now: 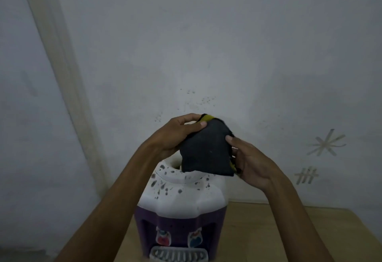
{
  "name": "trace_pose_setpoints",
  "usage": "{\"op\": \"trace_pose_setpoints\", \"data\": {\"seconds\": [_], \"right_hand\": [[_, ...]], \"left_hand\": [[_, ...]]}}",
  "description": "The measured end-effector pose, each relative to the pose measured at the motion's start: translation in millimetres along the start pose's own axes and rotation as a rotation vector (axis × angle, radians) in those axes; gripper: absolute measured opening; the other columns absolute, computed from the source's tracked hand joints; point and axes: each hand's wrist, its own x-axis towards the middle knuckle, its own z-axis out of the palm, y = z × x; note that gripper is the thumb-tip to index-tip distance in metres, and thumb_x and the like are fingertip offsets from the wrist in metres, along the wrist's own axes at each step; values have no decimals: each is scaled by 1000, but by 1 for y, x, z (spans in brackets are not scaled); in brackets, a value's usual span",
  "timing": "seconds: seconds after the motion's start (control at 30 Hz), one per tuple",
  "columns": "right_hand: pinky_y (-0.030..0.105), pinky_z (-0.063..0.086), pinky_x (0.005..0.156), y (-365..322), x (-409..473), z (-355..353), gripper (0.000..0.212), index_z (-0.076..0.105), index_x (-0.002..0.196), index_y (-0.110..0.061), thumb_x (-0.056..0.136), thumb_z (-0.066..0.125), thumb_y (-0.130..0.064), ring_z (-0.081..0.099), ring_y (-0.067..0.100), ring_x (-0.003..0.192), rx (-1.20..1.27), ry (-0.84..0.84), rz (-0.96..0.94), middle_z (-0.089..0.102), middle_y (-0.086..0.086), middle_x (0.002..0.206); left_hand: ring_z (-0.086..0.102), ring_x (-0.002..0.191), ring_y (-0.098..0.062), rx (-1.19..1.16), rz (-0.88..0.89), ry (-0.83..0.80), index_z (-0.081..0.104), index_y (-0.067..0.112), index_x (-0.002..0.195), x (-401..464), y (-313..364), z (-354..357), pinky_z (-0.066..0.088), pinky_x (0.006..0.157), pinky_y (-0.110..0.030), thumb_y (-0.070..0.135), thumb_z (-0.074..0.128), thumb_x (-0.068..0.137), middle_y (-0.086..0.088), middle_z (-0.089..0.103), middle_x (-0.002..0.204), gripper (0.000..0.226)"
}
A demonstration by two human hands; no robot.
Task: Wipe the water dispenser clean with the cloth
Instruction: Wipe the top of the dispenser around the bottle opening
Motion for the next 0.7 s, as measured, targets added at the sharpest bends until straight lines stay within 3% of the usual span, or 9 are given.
{"op": "trace_pose_setpoints", "data": {"seconds": [0.1, 0.2, 0.27, 0.33, 0.43, 0.53, 0.7], "right_hand": [[53, 53, 102, -3, 6, -2, 43, 61, 131, -4, 99, 64, -33, 69, 30, 109, -25, 100, -25, 68, 19, 131], [50, 57, 94, -5, 7, -3, 31, 63, 121, -1, 102, 63, -24, 71, 33, 106, -16, 176, -52, 69, 22, 127], [48, 60, 92, -5, 8, 0, 24, 62, 119, -7, 100, 67, -21, 72, 33, 105, -19, 231, -87, 70, 22, 123], [48, 61, 89, -5, 10, 0, 37, 55, 129, -24, 97, 72, -21, 74, 31, 102, -38, 299, -147, 72, 19, 117], [49, 63, 85, -11, 5, 4, 39, 54, 130, -46, 100, 67, -23, 72, 31, 105, -165, 341, -282, 70, 14, 115], [51, 64, 81, -18, -3, 7, 25, 73, 113, -38, 106, 56, -22, 69, 28, 106, -273, 309, -353, 70, 3, 113], [46, 64, 83, -16, -7, 2, 17, 79, 107, -28, 101, 64, -20, 71, 25, 105, -332, 275, -329, 75, 3, 109]], "left_hand": [[71, 110, -25, 81, -13, 62, 67, 25, 129, 2, -13, -8, 60, 87, -30, 26, 69, 98, -7, 74, 121, 31], [64, 116, -20, 178, -10, 161, 55, 31, 136, 1, -20, -12, 58, 80, -21, 35, 75, 92, -4, 61, 136, 49], [59, 119, -14, 248, 70, 215, 56, 32, 131, 1, -20, -10, 56, 87, -22, 36, 76, 91, 5, 52, 142, 45], [60, 121, -13, 297, 182, 225, 61, 26, 117, 2, -20, -7, 55, 99, -29, 28, 74, 94, 13, 53, 144, 26], [66, 115, -18, 320, 256, 157, 65, 18, 106, -1, -18, 0, 60, 95, -36, 18, 78, 90, 9, 64, 133, 20], [63, 108, -14, 609, 319, 192, 61, 23, 109, -1, -20, 9, 59, 89, -30, 24, 85, 83, 6, 63, 119, 35], [52, 108, -15, 846, 362, 210, 55, 21, 113, 0, -27, 16, 52, 89, -29, 23, 85, 81, 3, 55, 119, 44]]}}
